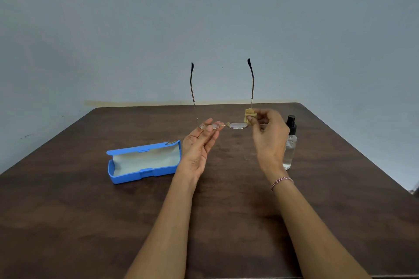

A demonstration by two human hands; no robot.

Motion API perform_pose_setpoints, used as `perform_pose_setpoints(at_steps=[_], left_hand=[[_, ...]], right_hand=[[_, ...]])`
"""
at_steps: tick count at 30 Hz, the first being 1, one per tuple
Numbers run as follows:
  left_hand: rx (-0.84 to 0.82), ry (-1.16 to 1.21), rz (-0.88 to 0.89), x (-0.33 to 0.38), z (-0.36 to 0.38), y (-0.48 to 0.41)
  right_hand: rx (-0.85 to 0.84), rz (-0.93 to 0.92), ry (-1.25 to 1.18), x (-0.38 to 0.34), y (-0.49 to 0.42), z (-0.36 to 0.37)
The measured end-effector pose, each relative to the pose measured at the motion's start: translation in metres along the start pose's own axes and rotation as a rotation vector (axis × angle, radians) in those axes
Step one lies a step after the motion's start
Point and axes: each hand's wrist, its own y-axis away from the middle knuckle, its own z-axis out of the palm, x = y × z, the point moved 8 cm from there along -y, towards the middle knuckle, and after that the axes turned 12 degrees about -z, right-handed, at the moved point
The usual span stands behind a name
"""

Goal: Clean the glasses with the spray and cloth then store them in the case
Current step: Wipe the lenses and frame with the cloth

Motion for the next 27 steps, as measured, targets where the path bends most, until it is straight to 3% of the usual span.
perform_pose_setpoints(at_steps=[6, 10, 13, 17, 21, 27], left_hand=[[-0.007, 0.004, 0.031, 0.001, -0.001, -0.002], [-0.009, -0.059, 0.037, -0.001, 0.006, 0.0], [0.017, -0.153, 0.027, -0.007, 0.011, 0.002], [0.044, -0.23, 0.003, -0.009, 0.01, 0.003], [0.063, -0.262, 0.022, -0.008, 0.007, 0.001], [0.086, -0.339, 0.05, -0.008, 0.003, -0.003]], right_hand=[[0.047, -0.024, -0.095, -0.005, 0.001, -0.004], [0.089, 0.105, -0.431, -0.009, 0.006, 0.003], [-0.012, 0.272, -0.687, -0.008, 0.012, 0.029], [-0.18, 0.323, -0.744, -0.013, -0.001, 0.057], [-0.287, 0.488, -0.857, -0.007, -0.004, 0.085], [-0.409, 0.464, -0.839, -0.004, 0.004, 0.098]])
